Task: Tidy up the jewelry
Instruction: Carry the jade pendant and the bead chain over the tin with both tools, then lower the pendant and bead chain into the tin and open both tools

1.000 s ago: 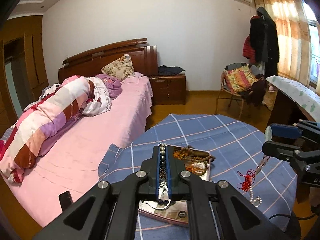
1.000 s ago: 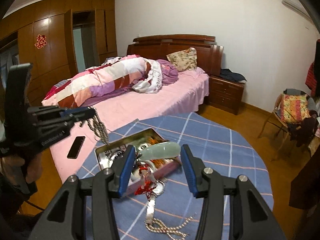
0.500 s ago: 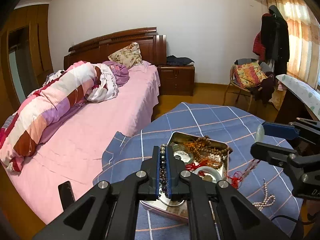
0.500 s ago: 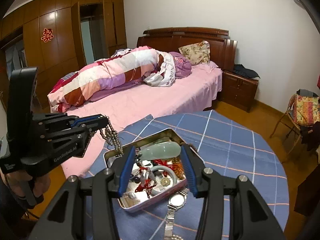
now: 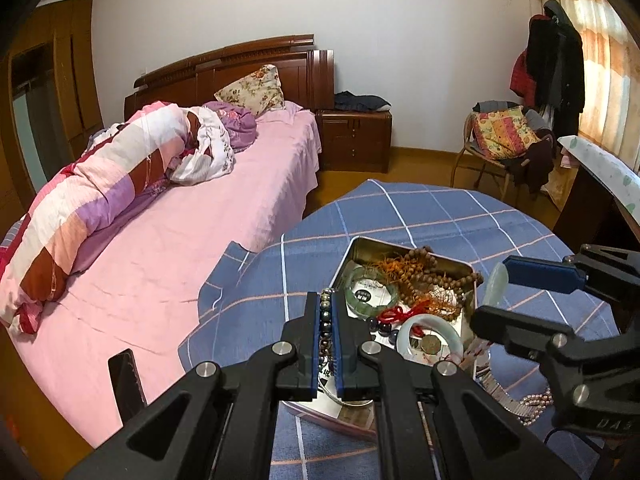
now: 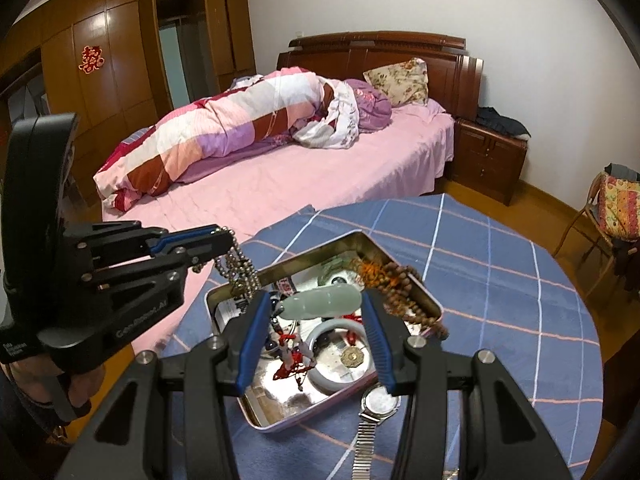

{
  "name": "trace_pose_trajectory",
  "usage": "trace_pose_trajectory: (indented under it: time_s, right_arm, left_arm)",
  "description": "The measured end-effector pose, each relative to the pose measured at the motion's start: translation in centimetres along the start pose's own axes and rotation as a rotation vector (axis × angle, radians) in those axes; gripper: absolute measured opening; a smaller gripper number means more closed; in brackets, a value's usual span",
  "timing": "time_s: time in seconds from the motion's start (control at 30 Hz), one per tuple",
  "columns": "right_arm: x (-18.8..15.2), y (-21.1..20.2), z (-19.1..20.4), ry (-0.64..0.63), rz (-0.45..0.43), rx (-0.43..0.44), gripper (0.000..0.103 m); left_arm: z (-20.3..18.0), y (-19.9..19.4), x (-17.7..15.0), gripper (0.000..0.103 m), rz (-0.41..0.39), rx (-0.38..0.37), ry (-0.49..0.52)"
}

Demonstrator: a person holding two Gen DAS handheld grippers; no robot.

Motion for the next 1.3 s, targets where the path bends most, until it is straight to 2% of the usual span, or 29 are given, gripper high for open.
trace_pose_trajectory:
  time_s: [1.3]
  right_arm:
    - [-3.3,4.6,-0.3,0.016,0.151,-0.007,0.050]
  left_arm:
    - [-1.2,5.5,-3.5,0.004,0.144,0.012,0.049]
Point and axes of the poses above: each gripper's, at about its wrist camera, not at the fingertips, and y roughly the way its jaws point, z to its left, x to its top, the point moved 1 cm from there along y, roughly the way its jaws point, and after that the axes turned 6 degrees about x, right-handed, at the moved point
